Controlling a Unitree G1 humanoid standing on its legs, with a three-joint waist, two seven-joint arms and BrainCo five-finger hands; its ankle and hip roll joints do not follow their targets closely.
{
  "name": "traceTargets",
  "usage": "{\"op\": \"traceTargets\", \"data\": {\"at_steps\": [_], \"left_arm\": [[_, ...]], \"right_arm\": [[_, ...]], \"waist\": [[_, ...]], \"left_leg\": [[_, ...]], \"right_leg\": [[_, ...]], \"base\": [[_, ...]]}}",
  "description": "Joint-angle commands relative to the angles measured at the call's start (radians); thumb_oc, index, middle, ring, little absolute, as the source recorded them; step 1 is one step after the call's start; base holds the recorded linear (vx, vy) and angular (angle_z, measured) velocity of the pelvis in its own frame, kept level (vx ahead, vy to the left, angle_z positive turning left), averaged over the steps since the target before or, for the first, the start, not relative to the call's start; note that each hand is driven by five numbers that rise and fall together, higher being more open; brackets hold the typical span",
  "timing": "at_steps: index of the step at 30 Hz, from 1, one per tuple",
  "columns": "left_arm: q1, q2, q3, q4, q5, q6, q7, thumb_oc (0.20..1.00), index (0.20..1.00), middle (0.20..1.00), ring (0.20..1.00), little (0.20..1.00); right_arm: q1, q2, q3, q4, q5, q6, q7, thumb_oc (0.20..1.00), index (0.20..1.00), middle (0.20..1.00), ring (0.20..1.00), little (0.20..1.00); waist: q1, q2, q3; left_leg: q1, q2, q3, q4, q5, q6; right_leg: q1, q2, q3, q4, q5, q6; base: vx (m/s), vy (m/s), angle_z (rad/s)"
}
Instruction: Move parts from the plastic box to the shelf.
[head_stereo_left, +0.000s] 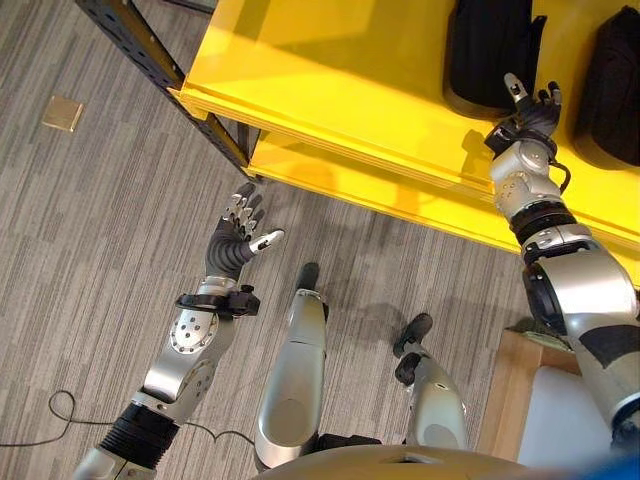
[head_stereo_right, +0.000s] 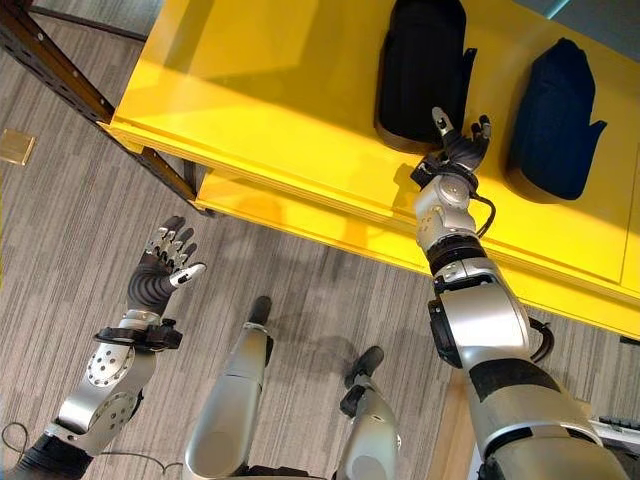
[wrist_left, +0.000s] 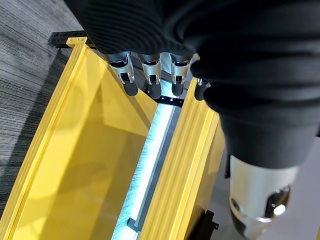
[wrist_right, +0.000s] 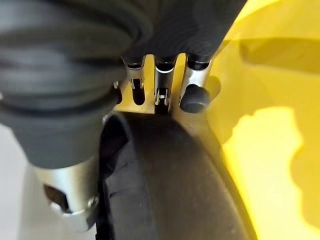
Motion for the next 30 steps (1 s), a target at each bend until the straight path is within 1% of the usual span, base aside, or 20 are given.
{"op": "traceTargets", "data": {"at_steps": [1,10,19,22,30], "left_arm": [[0.007,0.014,0.07,-0.028,0.0,-0.061,0.0,1.0,1.0,1.0,1.0,1.0],[0.029,0.023,0.091,-0.03,-0.008,-0.058,-0.005,1.0,1.0,1.0,1.0,1.0],[0.037,0.025,0.1,-0.028,-0.003,-0.055,-0.006,1.0,1.0,1.0,1.0,1.0],[0.045,0.026,0.114,-0.029,-0.004,-0.054,-0.005,1.0,1.0,1.0,1.0,1.0],[0.046,0.03,0.118,-0.031,-0.004,-0.053,-0.006,1.0,1.0,1.0,1.0,1.0]], "right_arm": [[0.044,0.027,-0.001,0.032,-0.01,0.02,-0.002,1.0,1.0,1.0,1.0,1.0],[0.065,0.056,0.041,-0.088,-0.048,0.003,0.01,1.0,1.0,1.0,1.0,1.0],[0.074,0.076,0.057,-0.142,-0.064,-0.003,0.013,1.0,1.0,1.0,1.0,1.0],[0.089,0.089,0.068,-0.195,-0.074,-0.005,0.017,1.0,1.0,1.0,1.0,1.0],[0.093,0.099,0.092,-0.232,-0.092,-0.001,0.027,1.0,1.0,1.0,1.0,1.0]], "waist": [[0.023,0.028,0.073],[0.015,0.014,0.076],[0.013,0.006,0.079],[0.012,0.003,0.079],[0.014,-0.003,0.08]], "left_leg": [[0.028,0.032,0.023,-0.077,-0.031,0.001],[0.037,0.041,0.031,-0.081,-0.03,0.002],[0.03,0.046,0.031,-0.076,-0.031,0.004],[0.029,0.046,0.033,-0.076,-0.032,0.005],[0.024,0.045,0.032,-0.074,-0.033,0.006]], "right_leg": [[0.127,-0.015,0.02,0.11,-0.107,0.043],[0.128,-0.007,0.027,0.1,-0.092,0.045],[0.126,-0.001,0.028,0.094,-0.084,0.047],[0.127,0.001,0.029,0.087,-0.077,0.048],[0.127,0.003,0.029,0.084,-0.07,0.048]], "base": [[0.0,0.0,0.0],[-0.01,-0.003,-0.04],[0.0,-0.002,-0.03],[0.0,-0.001,-0.01],[0.0,0.0,0.0]]}}
